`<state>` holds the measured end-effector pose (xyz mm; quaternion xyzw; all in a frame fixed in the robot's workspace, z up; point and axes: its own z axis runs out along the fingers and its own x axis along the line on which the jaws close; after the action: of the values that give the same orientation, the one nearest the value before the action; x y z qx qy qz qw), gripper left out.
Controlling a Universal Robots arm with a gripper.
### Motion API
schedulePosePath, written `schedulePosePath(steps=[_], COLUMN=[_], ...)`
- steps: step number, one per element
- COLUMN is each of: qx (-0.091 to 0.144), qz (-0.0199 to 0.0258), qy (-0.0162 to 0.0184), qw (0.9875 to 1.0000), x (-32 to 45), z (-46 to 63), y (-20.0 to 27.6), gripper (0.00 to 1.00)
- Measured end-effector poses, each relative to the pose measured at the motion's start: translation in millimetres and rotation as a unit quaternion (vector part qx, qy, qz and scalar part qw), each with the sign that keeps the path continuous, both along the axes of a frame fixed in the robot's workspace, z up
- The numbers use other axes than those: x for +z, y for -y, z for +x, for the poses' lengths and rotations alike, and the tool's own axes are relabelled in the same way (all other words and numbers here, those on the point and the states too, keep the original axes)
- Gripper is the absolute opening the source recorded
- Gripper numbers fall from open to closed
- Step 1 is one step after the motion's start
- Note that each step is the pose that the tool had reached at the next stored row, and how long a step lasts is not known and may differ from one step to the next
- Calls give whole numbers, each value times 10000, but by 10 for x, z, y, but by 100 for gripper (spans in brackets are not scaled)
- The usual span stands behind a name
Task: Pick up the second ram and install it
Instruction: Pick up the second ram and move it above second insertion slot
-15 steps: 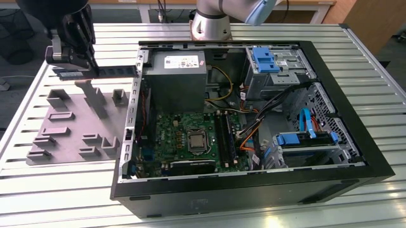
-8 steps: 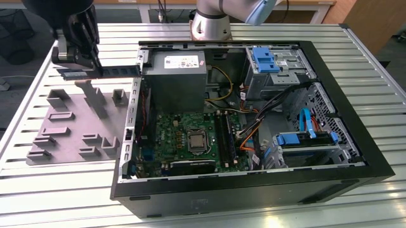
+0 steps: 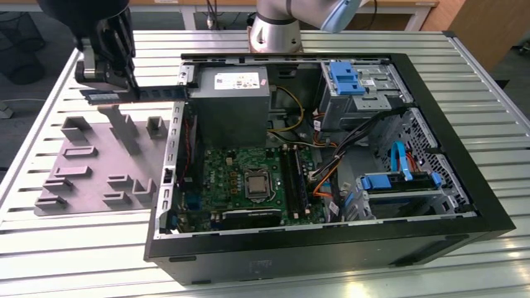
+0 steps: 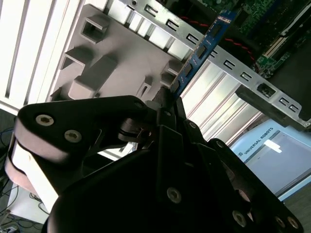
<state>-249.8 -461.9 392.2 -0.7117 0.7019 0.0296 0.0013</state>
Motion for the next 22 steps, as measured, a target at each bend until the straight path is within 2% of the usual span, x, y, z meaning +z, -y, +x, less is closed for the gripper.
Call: schedulePosePath(steps=[11,22], qx=[0,-34], qz=[0,0], qy=[0,0], qw=[10000,10000], x=[0,0], z=[133,320], y=[0,0], gripper=[14,14])
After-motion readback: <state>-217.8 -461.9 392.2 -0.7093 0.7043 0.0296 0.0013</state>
